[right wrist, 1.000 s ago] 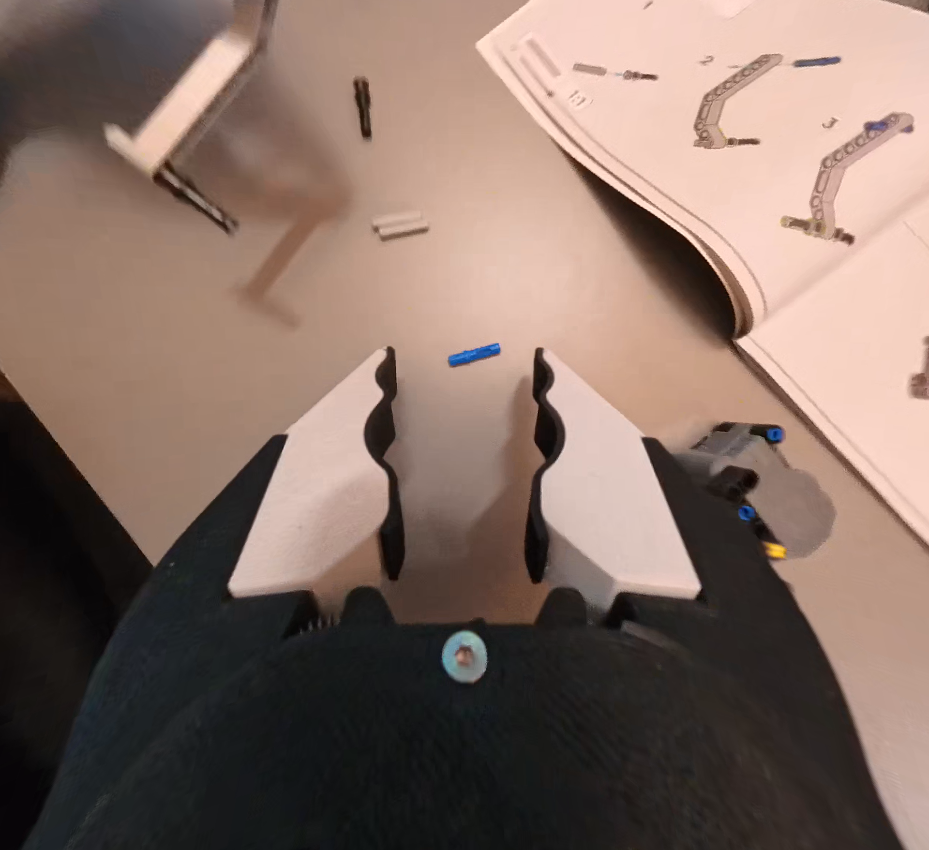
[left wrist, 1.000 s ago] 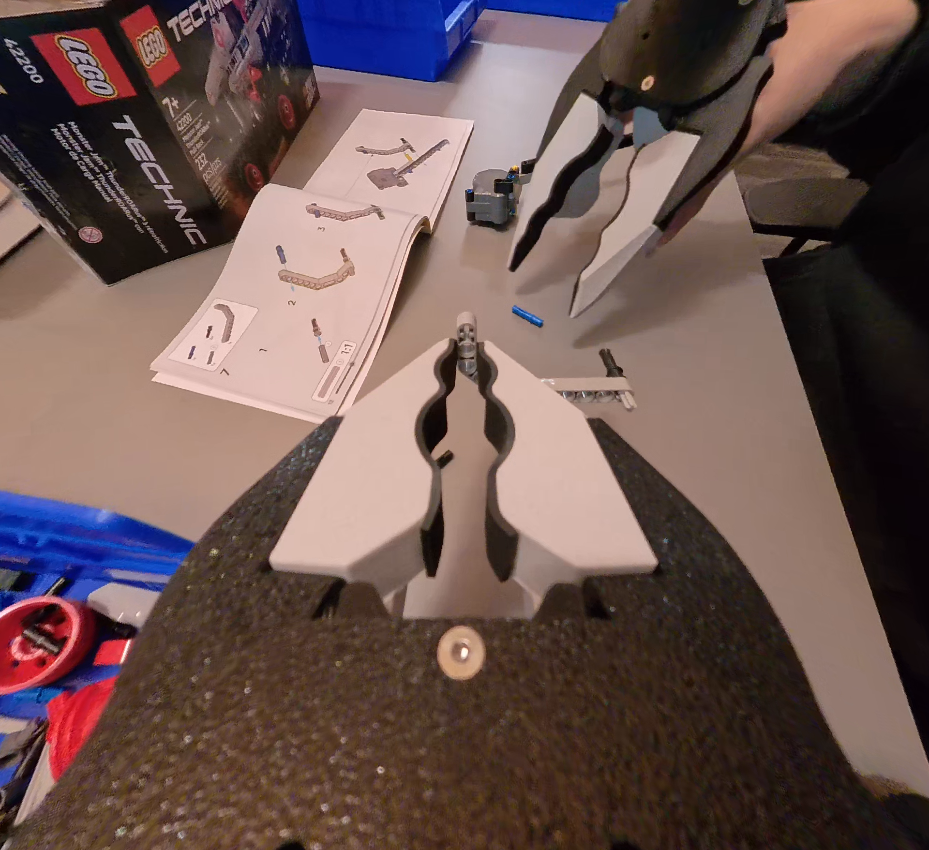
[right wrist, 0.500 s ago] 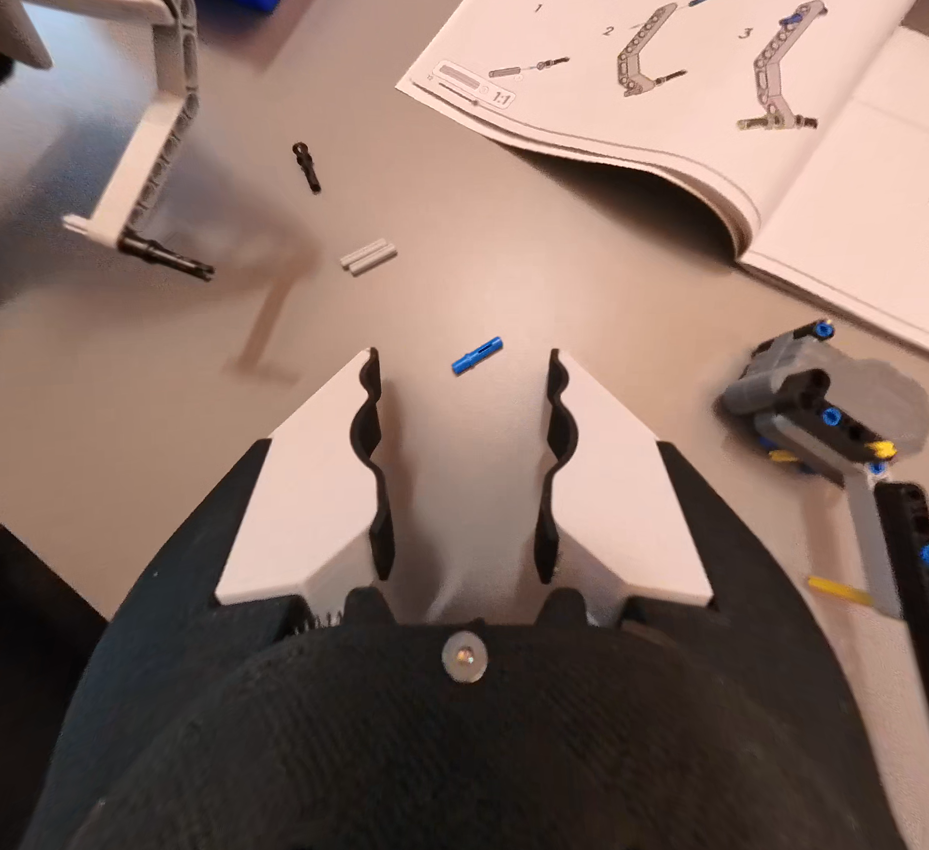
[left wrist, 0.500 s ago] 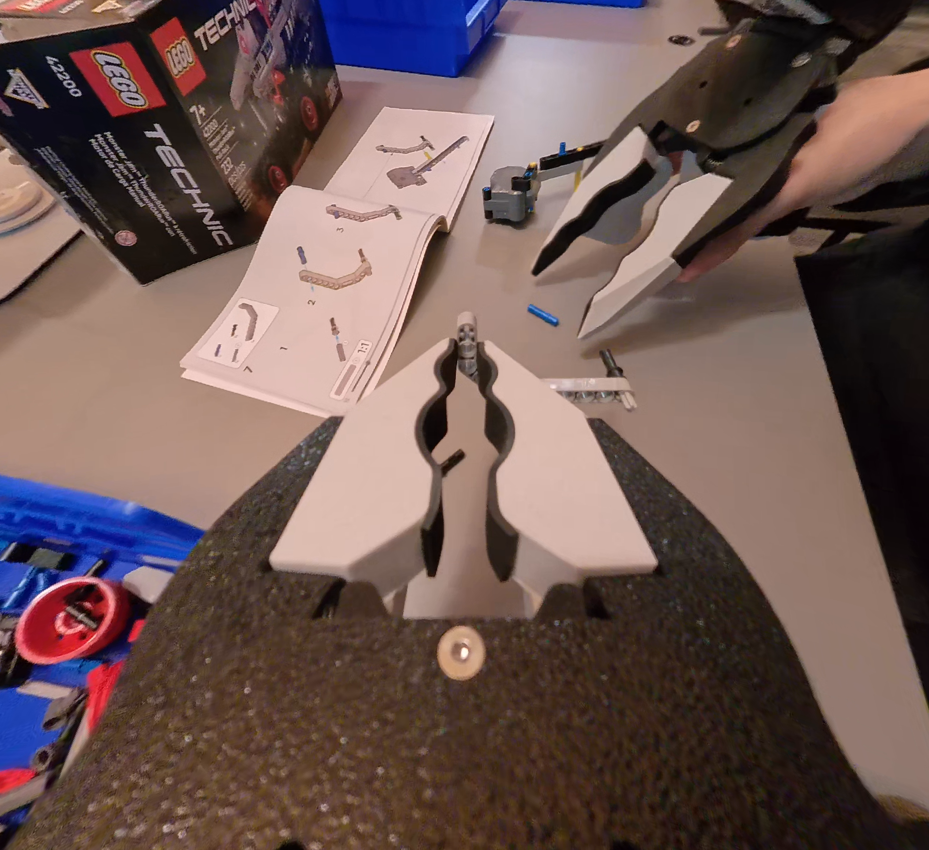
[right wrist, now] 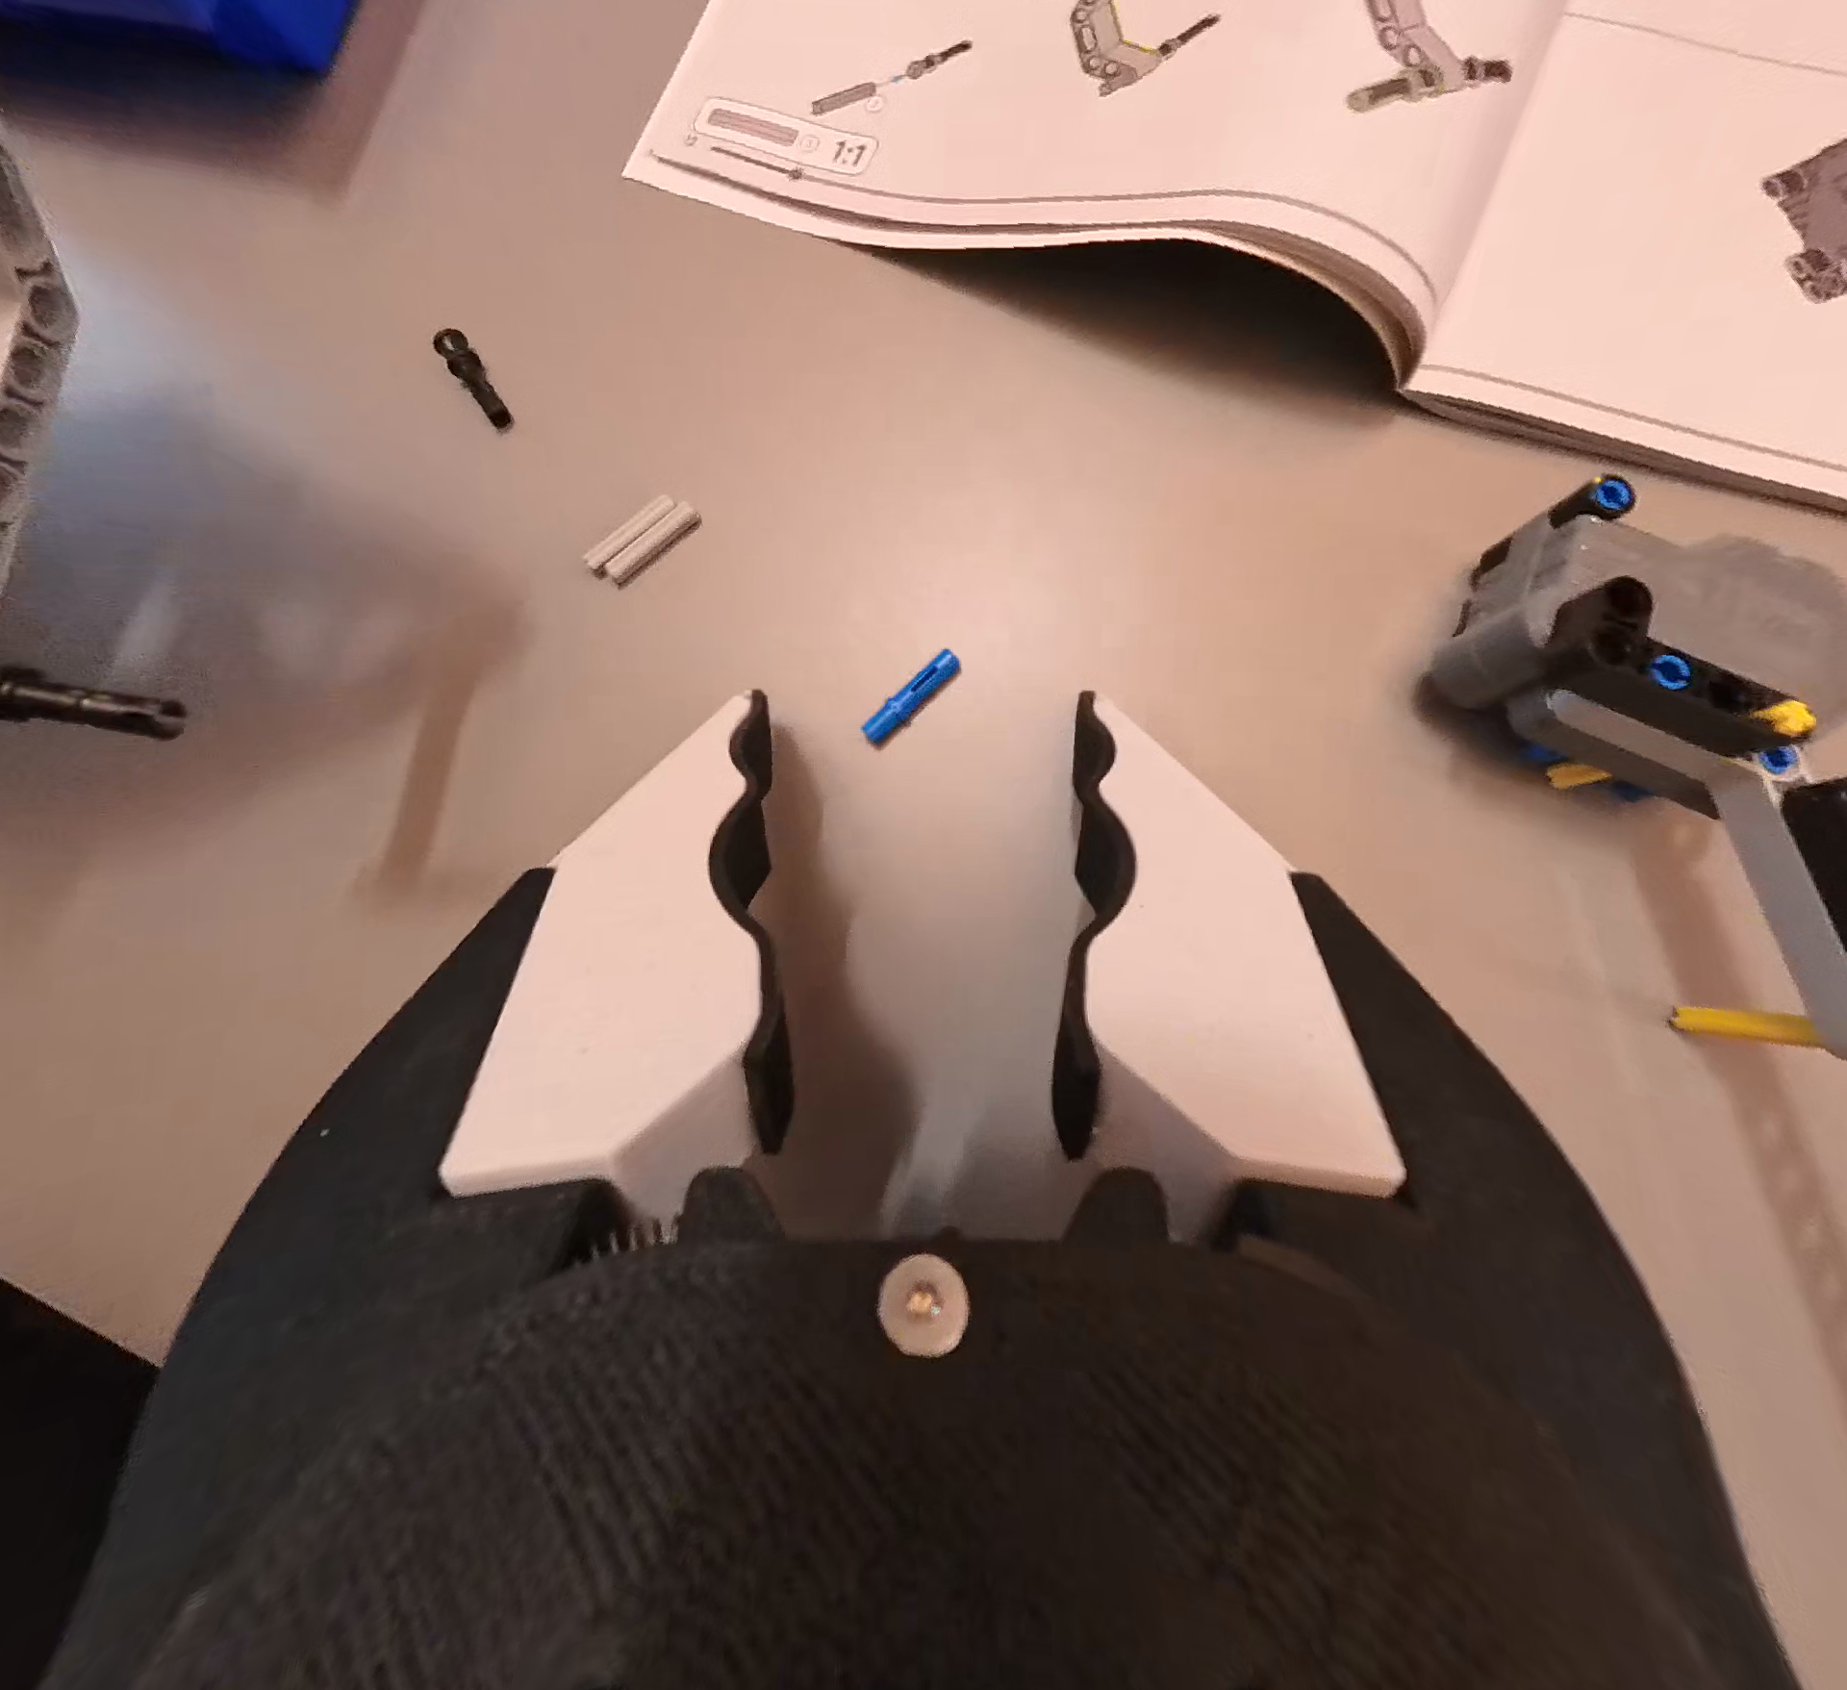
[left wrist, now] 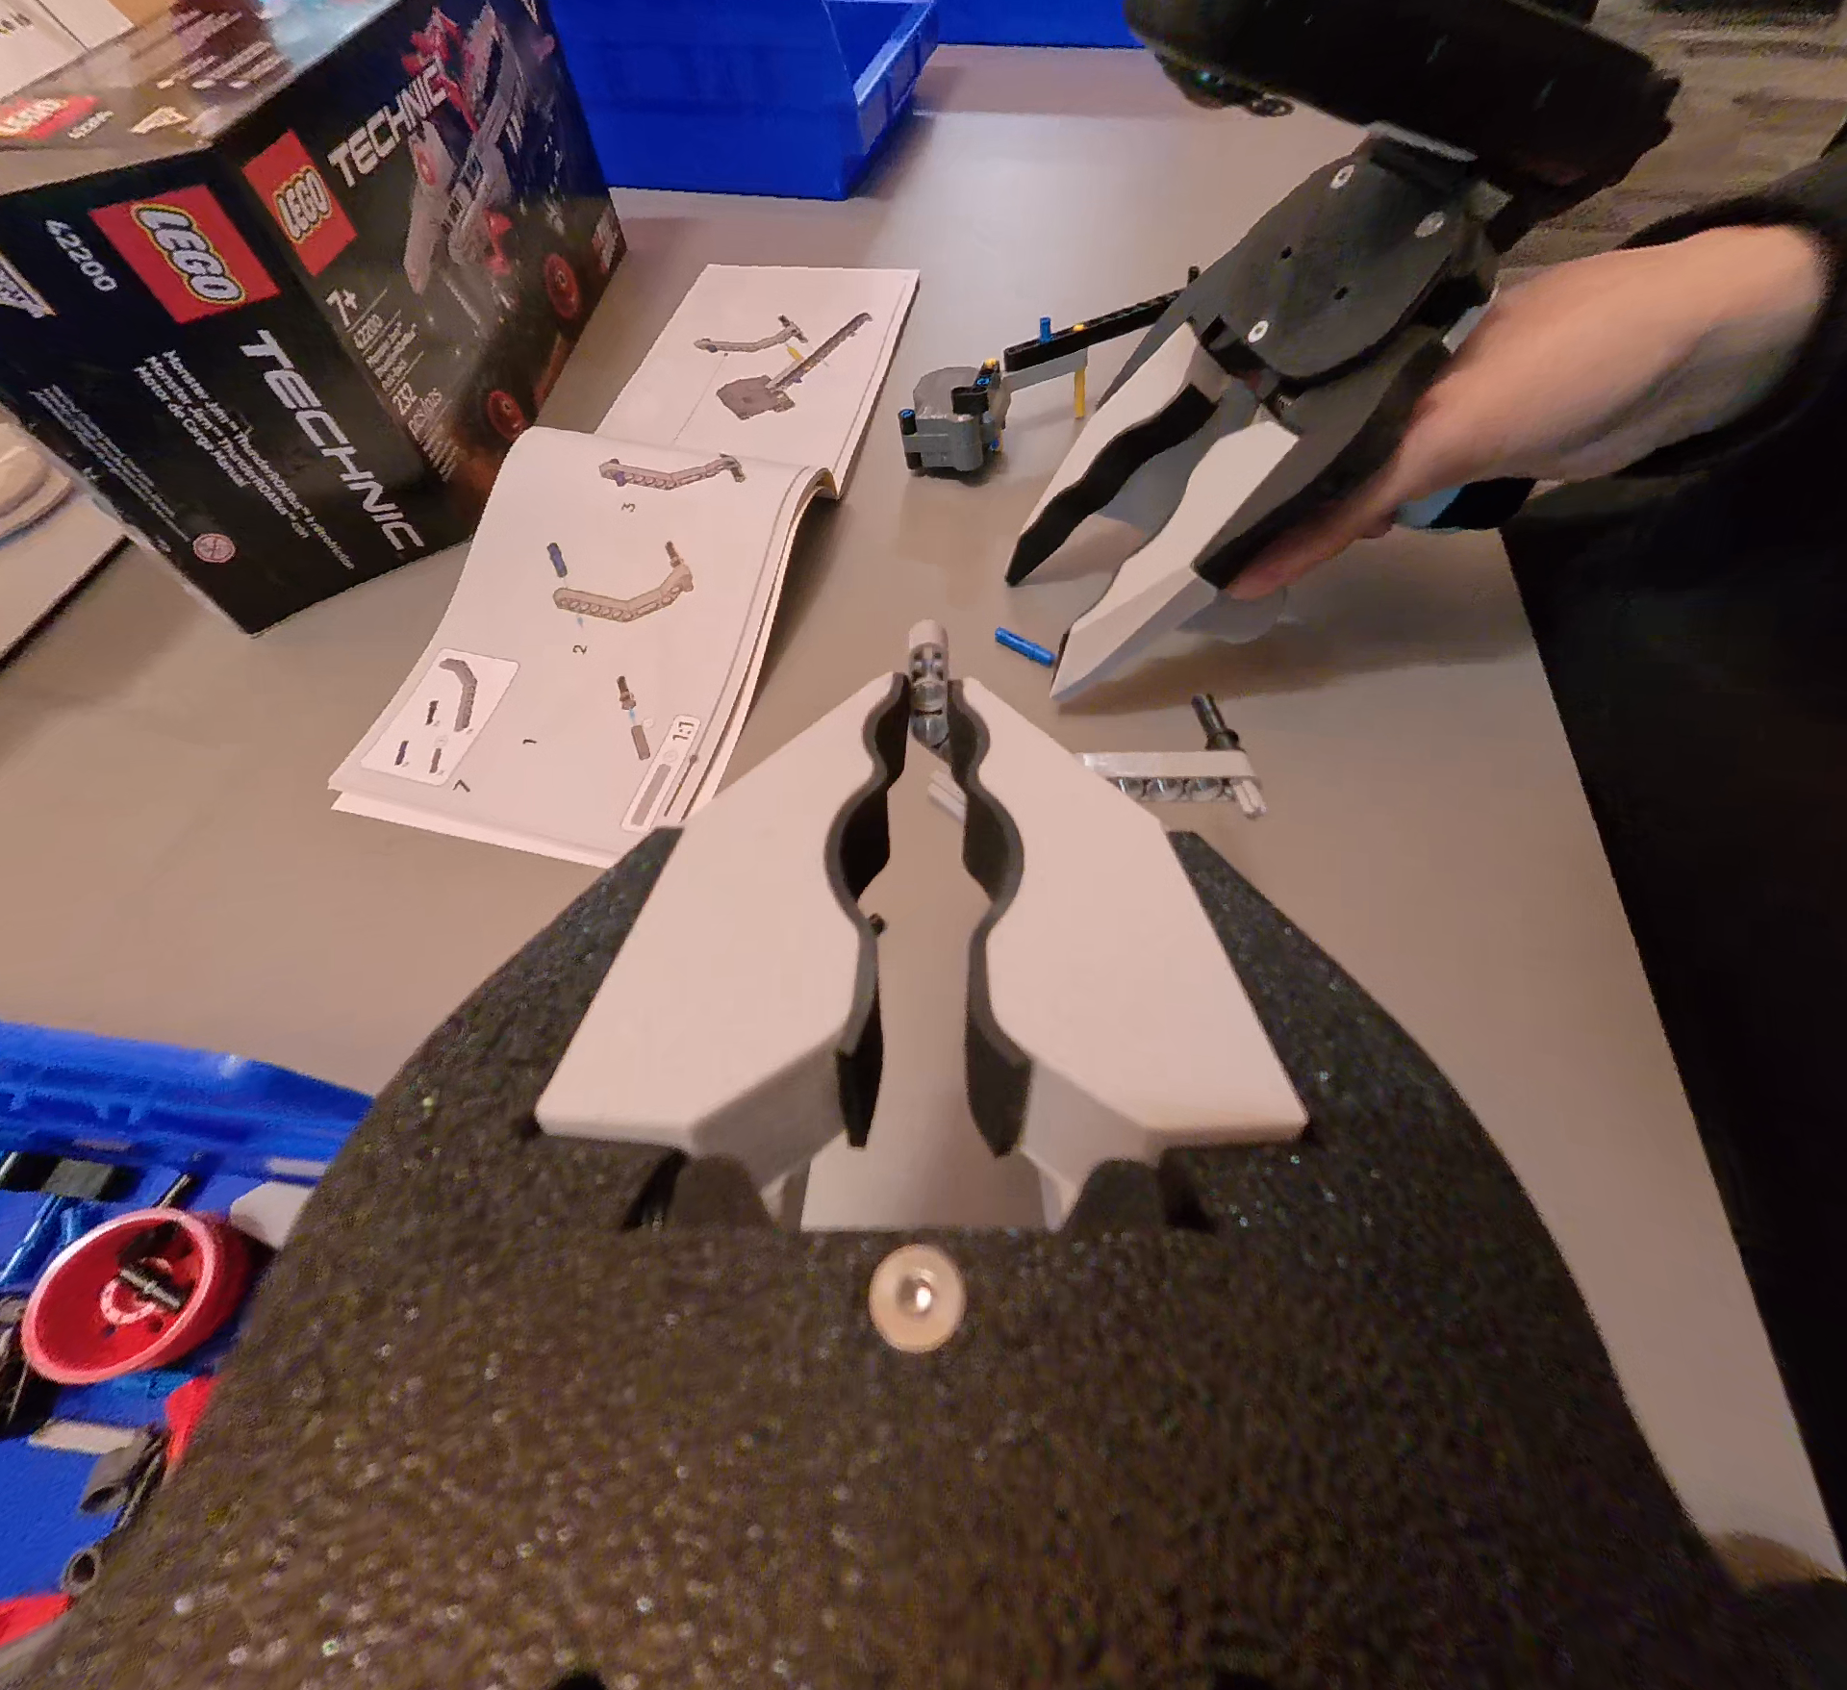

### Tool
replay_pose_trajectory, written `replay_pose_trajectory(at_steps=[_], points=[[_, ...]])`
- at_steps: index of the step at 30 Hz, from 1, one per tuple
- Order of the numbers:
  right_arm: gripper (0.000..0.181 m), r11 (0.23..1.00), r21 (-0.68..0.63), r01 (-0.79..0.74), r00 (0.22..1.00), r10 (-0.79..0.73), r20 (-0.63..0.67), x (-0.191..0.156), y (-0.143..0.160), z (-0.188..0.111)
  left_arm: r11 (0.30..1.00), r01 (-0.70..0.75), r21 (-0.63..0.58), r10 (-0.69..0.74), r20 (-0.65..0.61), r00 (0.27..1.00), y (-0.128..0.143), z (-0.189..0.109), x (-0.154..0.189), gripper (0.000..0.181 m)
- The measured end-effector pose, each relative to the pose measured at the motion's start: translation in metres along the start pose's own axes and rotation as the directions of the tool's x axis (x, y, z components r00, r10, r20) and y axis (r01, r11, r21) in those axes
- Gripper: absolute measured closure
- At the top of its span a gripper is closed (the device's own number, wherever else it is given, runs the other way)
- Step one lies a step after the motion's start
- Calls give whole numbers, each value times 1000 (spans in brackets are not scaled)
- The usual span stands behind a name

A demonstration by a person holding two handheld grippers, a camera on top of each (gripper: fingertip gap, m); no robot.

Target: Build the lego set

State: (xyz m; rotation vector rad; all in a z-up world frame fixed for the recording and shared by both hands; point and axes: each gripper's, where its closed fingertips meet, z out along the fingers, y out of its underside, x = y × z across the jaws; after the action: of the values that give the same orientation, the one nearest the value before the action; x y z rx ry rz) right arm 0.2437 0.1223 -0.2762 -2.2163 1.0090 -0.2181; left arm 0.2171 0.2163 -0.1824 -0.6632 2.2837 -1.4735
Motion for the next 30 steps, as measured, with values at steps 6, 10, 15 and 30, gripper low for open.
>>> replay_pose_trajectory(at_steps=[6, 10, 15, 30], points=[[126, 999, 13, 33, 994, -32, -100, 7, 1, 2, 1000, -10, 24, 11, -12, 1000, -5, -1, 4, 176], [127, 999, 25, 42, 990, -39, -132, 6, 1, 3, 1000, -7, 20, 8, -14, 1000, -4, -1, 4, 176], [143, 996, 54, 71, 990, -63, -128, -4, 6, -1, 1000, -5, 23, 5, -14, 1000, -5, -1, 3, 176], [178, 983, 117, 138, 990, -135, -33, 0, 4, 1, 1000, -16, 6, 16, -40, 999, -4, 7, 10, 176]])
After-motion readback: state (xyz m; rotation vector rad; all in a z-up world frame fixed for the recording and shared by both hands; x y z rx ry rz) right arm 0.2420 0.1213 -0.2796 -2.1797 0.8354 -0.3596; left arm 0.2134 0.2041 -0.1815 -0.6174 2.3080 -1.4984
